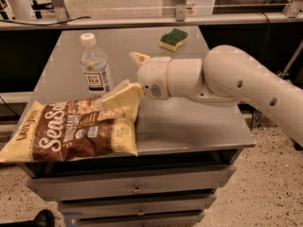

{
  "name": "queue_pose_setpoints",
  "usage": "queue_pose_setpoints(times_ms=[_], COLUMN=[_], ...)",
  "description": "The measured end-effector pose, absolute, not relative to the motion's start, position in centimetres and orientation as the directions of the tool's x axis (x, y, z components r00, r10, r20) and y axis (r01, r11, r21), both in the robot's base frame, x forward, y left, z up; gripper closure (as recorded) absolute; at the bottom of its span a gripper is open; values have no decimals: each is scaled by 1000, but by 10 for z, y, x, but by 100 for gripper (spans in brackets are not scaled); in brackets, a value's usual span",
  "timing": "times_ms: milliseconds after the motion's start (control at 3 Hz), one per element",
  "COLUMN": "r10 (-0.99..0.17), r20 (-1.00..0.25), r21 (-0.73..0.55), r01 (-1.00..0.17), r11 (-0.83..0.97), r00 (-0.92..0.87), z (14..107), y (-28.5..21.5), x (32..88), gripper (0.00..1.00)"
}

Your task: Move blue plastic bottle near brown chip bag

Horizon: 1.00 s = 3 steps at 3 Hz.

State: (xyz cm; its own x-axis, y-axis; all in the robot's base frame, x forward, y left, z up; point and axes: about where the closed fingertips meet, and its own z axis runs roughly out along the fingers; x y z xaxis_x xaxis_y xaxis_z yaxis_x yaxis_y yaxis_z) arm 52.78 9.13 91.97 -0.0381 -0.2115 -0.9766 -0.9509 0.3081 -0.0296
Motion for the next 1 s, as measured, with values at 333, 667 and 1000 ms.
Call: queue_pose_setpoints(times_ms=[333, 667, 1000], r10=[-177, -157, -157], r20=[-984, -986, -986], r21=[-53, -115, -114], r01=[-940, -917, -918], r11=[337, 381, 381], r00=[-8, 58, 57], z=[947, 982, 981], y=[46, -15, -14], x=[533, 540, 540], gripper=[0, 0, 0])
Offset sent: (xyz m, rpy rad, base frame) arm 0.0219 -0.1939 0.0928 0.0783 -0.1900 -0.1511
